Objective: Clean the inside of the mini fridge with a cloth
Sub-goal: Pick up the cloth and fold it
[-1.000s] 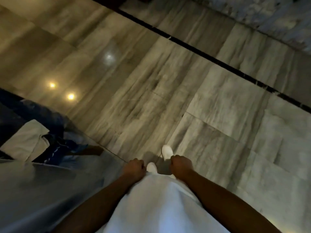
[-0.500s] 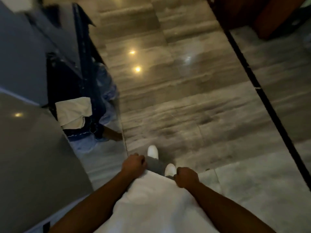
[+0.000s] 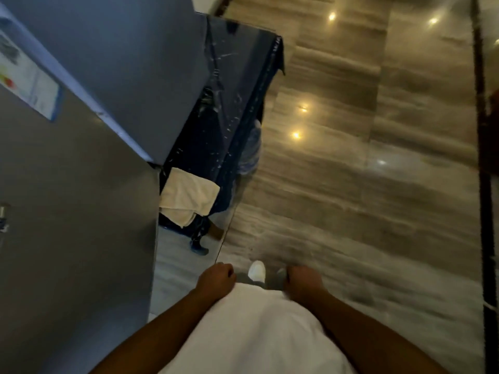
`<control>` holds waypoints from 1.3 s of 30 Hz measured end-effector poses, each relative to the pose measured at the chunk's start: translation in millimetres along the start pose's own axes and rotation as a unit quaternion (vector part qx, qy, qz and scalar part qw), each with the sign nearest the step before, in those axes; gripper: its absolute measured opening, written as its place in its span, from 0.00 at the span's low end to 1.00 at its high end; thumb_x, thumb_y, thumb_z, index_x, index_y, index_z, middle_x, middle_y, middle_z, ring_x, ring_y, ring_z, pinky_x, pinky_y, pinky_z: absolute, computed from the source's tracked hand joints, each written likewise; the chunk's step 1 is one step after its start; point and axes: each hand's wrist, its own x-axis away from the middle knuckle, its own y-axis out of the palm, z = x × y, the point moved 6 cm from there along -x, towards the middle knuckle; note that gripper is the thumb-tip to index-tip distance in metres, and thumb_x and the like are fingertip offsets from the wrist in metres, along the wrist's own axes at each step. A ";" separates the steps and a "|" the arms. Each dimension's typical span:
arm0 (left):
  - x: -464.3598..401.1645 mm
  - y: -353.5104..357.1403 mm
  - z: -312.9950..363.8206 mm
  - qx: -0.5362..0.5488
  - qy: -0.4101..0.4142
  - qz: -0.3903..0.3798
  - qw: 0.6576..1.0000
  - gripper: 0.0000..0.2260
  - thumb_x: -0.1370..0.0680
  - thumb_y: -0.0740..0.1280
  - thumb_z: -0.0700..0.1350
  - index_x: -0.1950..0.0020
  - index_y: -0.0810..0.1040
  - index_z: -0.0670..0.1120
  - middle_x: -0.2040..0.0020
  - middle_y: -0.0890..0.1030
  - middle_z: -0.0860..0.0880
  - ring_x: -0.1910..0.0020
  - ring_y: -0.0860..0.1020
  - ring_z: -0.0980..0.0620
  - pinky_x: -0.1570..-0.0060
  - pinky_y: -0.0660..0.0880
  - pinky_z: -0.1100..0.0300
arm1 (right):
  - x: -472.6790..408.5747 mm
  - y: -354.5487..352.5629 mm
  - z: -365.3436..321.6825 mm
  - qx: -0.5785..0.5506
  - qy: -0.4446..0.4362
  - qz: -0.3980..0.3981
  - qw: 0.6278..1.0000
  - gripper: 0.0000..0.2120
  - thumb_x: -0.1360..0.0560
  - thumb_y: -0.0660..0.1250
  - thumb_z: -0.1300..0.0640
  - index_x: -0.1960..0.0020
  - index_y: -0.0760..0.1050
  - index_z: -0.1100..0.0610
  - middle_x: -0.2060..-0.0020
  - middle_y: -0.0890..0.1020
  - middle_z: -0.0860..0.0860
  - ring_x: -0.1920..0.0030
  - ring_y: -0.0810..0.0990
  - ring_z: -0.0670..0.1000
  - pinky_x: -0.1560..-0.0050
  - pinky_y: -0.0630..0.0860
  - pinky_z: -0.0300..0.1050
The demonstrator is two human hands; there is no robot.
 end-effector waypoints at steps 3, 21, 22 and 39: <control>-8.0 -12.1 -7.3 0.062 -0.034 0.019 0.997 0.09 0.21 0.60 0.49 0.59 0.74 0.48 0.55 0.79 0.46 0.54 0.80 0.47 0.53 0.77 0.52 | -32.7 -31.7 -19.4 0.026 -0.048 -0.054 0.997 0.16 0.25 0.62 0.45 0.40 0.77 0.49 0.40 0.81 0.54 0.41 0.80 0.58 0.43 0.76 0.51; -0.4 -56.8 7.7 0.290 -0.321 0.172 0.885 0.12 0.20 0.59 0.52 0.47 0.78 0.49 0.46 0.80 0.46 0.48 0.78 0.47 0.47 0.77 0.53 | -184.7 -136.4 -98.8 0.295 -0.226 -0.159 0.915 0.22 0.24 0.63 0.45 0.35 0.74 0.56 0.43 0.82 0.56 0.49 0.81 0.56 0.64 0.69 0.41; -0.5 -55.2 6.9 0.304 -0.329 0.168 0.878 0.11 0.20 0.59 0.52 0.47 0.78 0.50 0.46 0.80 0.47 0.48 0.78 0.48 0.47 0.76 0.54 | -184.3 -142.1 -106.8 0.303 -0.219 -0.175 0.911 0.21 0.23 0.64 0.46 0.35 0.74 0.57 0.41 0.81 0.57 0.46 0.81 0.57 0.63 0.71 0.42; -15.2 -152.1 -39.2 0.263 -0.335 0.454 0.783 0.13 0.21 0.64 0.49 0.38 0.76 0.48 0.36 0.77 0.48 0.39 0.77 0.47 0.43 0.74 0.56 | -181.2 -257.9 -304.9 0.191 -0.482 0.079 0.851 0.10 0.22 0.64 0.50 0.45 0.75 0.55 0.49 0.81 0.55 0.48 0.79 0.58 0.56 0.74 0.48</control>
